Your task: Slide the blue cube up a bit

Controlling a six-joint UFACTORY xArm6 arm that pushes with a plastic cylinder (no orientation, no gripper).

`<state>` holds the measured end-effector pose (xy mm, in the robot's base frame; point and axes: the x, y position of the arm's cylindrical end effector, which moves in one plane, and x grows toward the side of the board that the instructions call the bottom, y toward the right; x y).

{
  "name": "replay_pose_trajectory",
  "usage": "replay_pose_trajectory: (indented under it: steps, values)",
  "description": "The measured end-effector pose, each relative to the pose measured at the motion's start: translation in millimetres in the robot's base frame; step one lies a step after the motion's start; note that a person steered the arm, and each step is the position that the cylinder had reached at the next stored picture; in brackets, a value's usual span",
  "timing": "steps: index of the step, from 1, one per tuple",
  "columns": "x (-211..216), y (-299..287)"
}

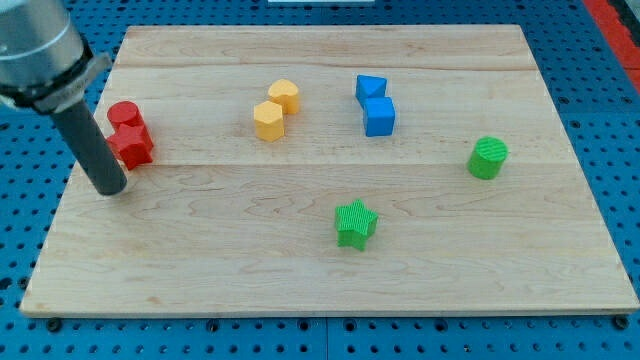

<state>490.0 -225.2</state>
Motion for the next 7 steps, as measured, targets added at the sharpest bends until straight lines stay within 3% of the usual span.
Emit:
replay_pose_trajectory:
  steps: [5,7]
  values:
    - [3.1,24.1]
    - [3.3,82.3]
